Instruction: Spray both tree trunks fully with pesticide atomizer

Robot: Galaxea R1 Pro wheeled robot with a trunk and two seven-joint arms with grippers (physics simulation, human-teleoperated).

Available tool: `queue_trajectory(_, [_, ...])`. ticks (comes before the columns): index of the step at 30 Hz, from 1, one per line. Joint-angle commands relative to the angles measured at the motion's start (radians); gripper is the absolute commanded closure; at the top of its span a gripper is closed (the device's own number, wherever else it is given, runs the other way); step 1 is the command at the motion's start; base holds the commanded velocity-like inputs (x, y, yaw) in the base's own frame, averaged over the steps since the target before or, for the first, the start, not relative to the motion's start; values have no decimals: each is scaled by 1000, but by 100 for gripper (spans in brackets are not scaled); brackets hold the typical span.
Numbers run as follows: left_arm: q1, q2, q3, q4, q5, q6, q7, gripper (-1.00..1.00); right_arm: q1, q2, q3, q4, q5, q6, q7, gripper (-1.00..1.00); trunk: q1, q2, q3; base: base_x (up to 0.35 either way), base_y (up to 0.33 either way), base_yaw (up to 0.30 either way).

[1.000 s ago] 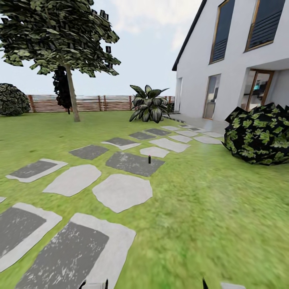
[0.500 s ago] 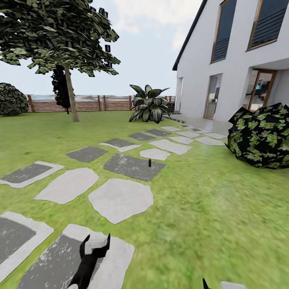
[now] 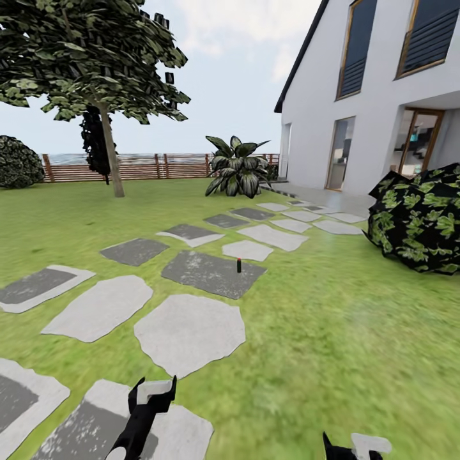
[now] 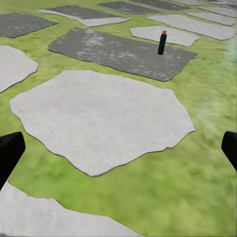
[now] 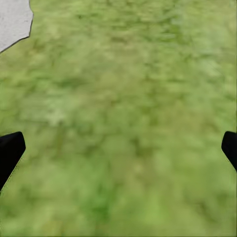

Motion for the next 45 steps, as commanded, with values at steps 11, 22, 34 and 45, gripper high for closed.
queue_trajectory(11, [0,20,0,5,3,-3,0,-100,0,-10,1,-190,-3,54,4,-100,0,0,-1,329,0,0])
queue_trajectory(22, [0,19,0,6,5,-3,0,-100,0,-8,0,-194,-1,54,3,-100,0,0,-1,329,0,0])
queue_trajectory(34, [0,19,0,6,5,-3,0,-100,0,-8,0,-198,2,54,2,-100,0,0,-1,329,0,0])
queue_trajectory(45, [0,19,0,6,5,-3,0,-100,0,-8,-1,-200,-1,54,2,-100,0,0,-1,329,0,0])
